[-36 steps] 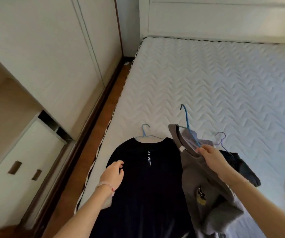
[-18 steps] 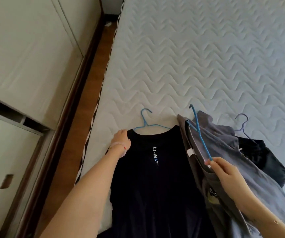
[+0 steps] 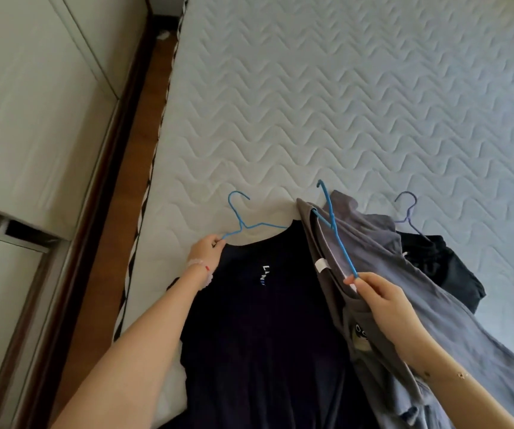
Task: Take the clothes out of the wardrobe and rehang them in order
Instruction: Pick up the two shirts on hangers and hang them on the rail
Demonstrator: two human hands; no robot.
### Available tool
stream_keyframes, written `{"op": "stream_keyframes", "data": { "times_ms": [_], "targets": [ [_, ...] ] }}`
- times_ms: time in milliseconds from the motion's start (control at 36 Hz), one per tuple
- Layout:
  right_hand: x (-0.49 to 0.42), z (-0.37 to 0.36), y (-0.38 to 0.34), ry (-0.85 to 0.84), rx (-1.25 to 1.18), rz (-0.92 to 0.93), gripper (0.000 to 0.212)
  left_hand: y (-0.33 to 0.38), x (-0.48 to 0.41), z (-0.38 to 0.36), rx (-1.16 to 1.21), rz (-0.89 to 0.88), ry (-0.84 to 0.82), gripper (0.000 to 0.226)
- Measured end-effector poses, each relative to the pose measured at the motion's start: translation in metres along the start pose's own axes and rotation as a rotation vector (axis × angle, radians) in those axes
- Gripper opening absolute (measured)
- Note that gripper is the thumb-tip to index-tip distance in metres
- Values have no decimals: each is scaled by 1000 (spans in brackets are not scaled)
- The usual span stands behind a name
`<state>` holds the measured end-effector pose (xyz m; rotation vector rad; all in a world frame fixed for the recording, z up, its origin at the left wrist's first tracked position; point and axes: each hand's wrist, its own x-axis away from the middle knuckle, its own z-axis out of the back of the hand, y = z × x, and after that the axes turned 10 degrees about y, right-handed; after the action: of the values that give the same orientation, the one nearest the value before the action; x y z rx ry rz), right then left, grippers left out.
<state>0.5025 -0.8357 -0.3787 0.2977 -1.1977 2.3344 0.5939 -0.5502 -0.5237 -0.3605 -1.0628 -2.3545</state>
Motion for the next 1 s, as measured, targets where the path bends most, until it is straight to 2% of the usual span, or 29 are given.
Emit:
{"op": "stream_keyframes", "data": {
  "times_ms": [83,194,306,556,806,917,1000],
  "targets": [
    [9,4,-11,6,-12,9,22,8,30,10,86,-67,18,18],
    [26,14,-21,36,-38,11,20,18,76,33,177,-135,26,28],
    [51,33,-32,61,-76,43,17,30,124,63,256,-186,63,19],
    [119,101,-62,40,-81,240,22,62,242,156,276,-322,198,15],
    [190,183,-104,30,-98,539,25,72,374,246,204,-463,523,18],
    [225,218,-110,-58,-101,676,22,58,443,276,202,-443,716,22],
    [250,238,-115,-123,-68,797,21,49,502,291,226,-408,847,13]
  ]
}}
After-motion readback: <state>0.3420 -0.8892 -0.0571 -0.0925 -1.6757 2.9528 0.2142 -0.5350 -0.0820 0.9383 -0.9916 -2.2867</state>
